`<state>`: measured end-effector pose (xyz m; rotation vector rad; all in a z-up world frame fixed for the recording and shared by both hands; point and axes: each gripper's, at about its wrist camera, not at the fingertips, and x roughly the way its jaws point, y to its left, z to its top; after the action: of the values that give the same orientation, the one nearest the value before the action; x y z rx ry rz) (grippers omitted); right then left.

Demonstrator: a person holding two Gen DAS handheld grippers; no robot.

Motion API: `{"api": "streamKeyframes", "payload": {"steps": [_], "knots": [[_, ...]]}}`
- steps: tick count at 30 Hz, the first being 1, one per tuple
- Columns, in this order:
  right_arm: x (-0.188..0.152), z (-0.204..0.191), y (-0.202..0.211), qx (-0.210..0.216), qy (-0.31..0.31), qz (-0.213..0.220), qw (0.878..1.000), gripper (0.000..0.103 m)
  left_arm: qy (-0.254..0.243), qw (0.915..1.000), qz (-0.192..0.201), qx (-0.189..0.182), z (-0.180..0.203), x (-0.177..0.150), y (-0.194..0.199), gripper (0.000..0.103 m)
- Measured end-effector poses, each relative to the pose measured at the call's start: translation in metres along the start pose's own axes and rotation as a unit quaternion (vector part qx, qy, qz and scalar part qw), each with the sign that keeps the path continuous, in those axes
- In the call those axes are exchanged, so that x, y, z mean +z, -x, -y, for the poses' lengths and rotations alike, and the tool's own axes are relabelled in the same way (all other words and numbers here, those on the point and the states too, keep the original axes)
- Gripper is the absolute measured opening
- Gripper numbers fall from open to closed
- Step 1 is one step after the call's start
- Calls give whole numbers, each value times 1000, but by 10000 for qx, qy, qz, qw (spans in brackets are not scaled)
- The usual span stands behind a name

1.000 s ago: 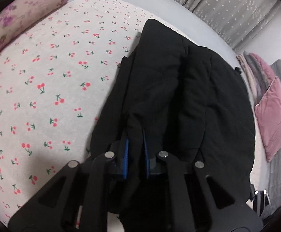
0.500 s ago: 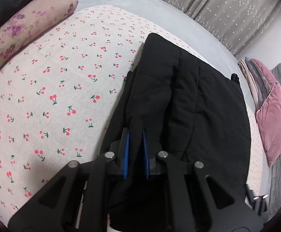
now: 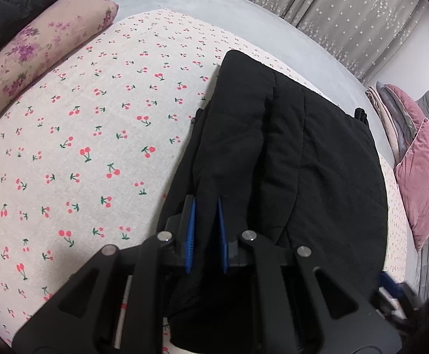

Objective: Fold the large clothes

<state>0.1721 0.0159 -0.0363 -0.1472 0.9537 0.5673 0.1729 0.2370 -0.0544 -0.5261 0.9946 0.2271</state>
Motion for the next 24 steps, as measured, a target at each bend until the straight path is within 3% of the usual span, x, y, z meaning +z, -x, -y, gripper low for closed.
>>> {"api": "streamKeyframes", "payload": {"steps": [4, 7, 13, 16, 19, 21, 24], "knots": [[-12, -18, -18, -478, 382, 42, 9981, 42, 14, 10000, 65, -22, 0, 2, 7, 15], [-17, -26, -42, -881, 751, -98, 9932, 43, -13, 9990, 403, -194, 6, 3, 27, 15], [-19, -27, -42, -971, 577, -138, 9935, 43, -561, 9917, 920, -706, 36, -7, 51, 26], [-13, -20, -40, -824, 593, -260, 9945, 45, -909, 9910, 720, -674, 54, -11, 32, 29], [13, -4, -16, -336, 233, -167, 9990, 49, -1041, 9945, 142, -9, 59, -15, -9, 37], [39, 11, 5, -267, 39, 196, 9994, 50, -931, 9956, 96, -48, 55, -11, -12, 38], [77, 34, 12, -508, -207, 442, 9975, 56, -880, 9960, 42, -128, 52, -7, -12, 40]]}}
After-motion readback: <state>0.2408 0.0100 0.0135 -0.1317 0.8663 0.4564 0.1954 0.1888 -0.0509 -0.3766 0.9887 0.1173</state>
